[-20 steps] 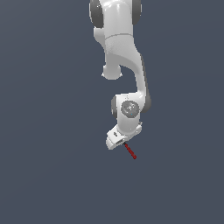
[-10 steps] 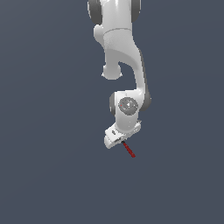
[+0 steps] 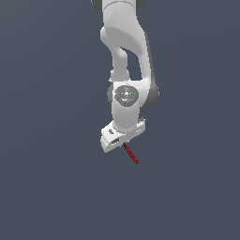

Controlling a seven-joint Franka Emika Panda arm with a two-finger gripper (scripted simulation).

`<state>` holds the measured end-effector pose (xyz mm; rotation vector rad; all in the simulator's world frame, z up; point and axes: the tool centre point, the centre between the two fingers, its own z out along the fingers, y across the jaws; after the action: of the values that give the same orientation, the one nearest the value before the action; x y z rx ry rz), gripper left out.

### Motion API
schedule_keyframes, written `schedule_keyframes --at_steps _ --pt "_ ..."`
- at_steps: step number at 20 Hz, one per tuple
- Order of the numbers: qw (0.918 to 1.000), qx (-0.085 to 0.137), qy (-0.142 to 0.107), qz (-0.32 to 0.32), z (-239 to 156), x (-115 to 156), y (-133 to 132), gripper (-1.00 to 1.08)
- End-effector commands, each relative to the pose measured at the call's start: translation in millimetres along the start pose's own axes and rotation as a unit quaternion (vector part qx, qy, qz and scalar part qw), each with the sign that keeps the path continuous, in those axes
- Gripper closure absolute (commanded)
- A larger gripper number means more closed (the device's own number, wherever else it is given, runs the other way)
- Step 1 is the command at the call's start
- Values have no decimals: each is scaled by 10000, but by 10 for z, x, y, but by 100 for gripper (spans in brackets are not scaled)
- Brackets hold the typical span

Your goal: Pick up the object and move it to a goal position.

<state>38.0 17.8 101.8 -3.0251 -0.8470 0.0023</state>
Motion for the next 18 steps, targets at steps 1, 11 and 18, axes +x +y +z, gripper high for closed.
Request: schedule_keyframes --at_steps 1,11,18 --pt "10000 -3 5 2 -278 -71 122 108" --pt "10000 2 9 -1 -1374 -334 610 108" --pt "10000 2 9 -1 -1940 -454 876 108"
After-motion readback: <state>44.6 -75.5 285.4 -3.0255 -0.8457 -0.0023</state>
